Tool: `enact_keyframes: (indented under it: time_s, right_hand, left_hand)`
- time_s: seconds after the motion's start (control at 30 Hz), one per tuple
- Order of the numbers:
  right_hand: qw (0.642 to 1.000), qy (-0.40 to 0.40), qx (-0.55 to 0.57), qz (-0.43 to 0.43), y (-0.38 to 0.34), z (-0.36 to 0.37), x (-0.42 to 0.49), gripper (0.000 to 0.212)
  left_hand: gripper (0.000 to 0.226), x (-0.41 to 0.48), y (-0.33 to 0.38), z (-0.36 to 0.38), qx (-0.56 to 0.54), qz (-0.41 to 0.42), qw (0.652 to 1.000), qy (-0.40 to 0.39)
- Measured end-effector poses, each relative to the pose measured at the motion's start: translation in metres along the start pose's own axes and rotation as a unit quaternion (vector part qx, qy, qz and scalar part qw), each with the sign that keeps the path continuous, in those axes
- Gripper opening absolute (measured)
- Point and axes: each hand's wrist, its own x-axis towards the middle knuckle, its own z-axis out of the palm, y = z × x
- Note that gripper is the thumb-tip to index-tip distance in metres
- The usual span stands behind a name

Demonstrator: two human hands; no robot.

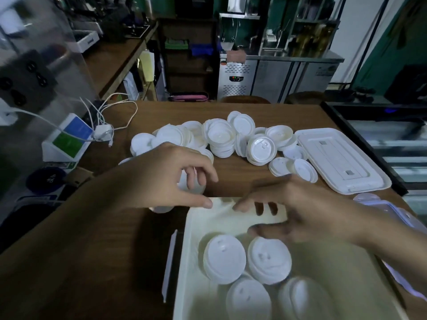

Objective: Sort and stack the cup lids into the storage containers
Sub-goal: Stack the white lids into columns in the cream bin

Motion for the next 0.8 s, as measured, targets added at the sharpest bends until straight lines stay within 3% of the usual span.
enact_keyframes:
  time_s: [0.17, 0.33, 0.47, 0.53, 0.63, 0.73, 0.8]
  right_hand:
    - [0.998, 0.048, 0.039, 0.01, 0.022, -0.009, 0.052, 0.026]
    - [0.999, 0.016, 0.022, 0.024, 0.063, 0.001, 0.106, 0.031]
    - [0.998, -0.04, -0.031, 0.033, 0.095, 0.014, 0.143, 0.042]
    - [0.996, -0.055, -0.06, 0.039, 0.106, 0.02, 0.156, 0.047]
    - [0.993, -0.043, -0.098, 0.053, 0.119, 0.026, 0.17, 0.054]
    - [0.993, -0.018, -0.095, 0.064, 0.125, 0.029, 0.182, 0.065]
    - [0.993, -0.01, -0.101, 0.065, 0.126, 0.033, 0.191, 0.076]
  left_hand:
    - [0.037, -0.006, -0.068, 0.007, 0.002, -0.107, 0.993, 0.049]
    - [0.058, -0.005, -0.102, 0.031, 0.071, -0.159, 0.984, 0.047]
    - [0.073, 0.01, -0.117, 0.05, 0.108, -0.149, 0.983, 0.003]
    - [0.061, 0.017, -0.121, 0.056, 0.141, -0.135, 0.981, -0.02]
    - [0.049, 0.025, -0.125, 0.063, 0.181, -0.122, 0.975, -0.046]
    - [0.072, 0.028, -0.132, 0.07, 0.18, -0.139, 0.971, -0.069]
    - [0.068, 0.027, -0.132, 0.071, 0.222, -0.125, 0.966, -0.053]
